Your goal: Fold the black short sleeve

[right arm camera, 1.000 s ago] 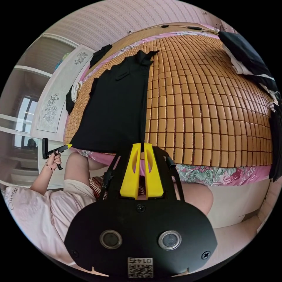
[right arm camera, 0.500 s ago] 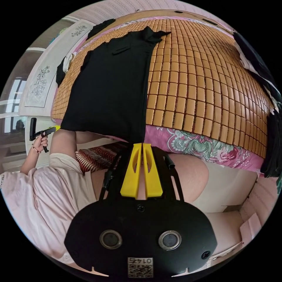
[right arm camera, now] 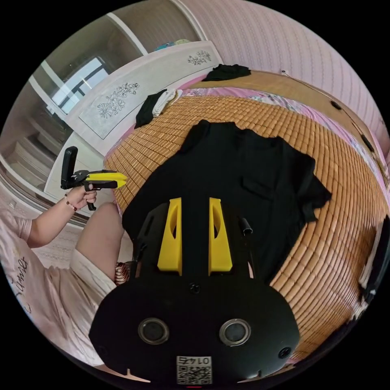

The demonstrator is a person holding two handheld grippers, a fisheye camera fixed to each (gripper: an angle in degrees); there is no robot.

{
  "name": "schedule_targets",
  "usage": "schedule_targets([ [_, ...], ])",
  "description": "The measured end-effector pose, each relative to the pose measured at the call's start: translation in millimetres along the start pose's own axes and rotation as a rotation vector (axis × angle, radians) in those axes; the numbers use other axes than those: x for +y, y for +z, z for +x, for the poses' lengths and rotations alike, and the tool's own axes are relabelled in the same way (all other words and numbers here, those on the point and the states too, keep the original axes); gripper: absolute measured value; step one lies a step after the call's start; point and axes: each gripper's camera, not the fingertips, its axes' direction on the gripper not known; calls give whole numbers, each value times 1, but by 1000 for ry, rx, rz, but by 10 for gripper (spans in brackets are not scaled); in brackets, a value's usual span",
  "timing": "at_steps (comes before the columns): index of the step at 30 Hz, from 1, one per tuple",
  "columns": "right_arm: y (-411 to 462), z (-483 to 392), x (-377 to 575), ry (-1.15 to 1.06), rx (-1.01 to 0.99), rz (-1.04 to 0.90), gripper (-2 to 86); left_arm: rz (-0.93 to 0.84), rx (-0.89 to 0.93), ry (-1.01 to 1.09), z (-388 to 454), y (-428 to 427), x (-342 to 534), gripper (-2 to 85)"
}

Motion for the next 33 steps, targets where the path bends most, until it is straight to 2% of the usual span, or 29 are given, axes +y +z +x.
schedule_targets([
  [5, 75, -3, -141, -40, -42, 23, 116, 79, -44, 30, -8, 31, -61, 73],
  [11, 146, 5, -224, 23, -7, -33, 104, 59, -24, 23, -28, 69, -103, 81],
  [16, 163, -5, -250, -13, -24, -43, 22, 2, 4, -19, -42, 95, -113, 78],
  [21, 161, -40, -281, -137, -153, -29, 11, 18, -1, -33, -43, 93, -106, 45],
  [26, 161, -132, -320, -573, -100, -89, 61, 81, -45, -164, -58, 68, -84, 47],
  [28, 161, -140, -330, -580, -85, -132, 78, 123, -17, -222, -63, 56, -71, 51],
  [33, 157, -127, -329, -504, -56, -70, 71, 171, -51, -234, -54, 39, -62, 60],
])
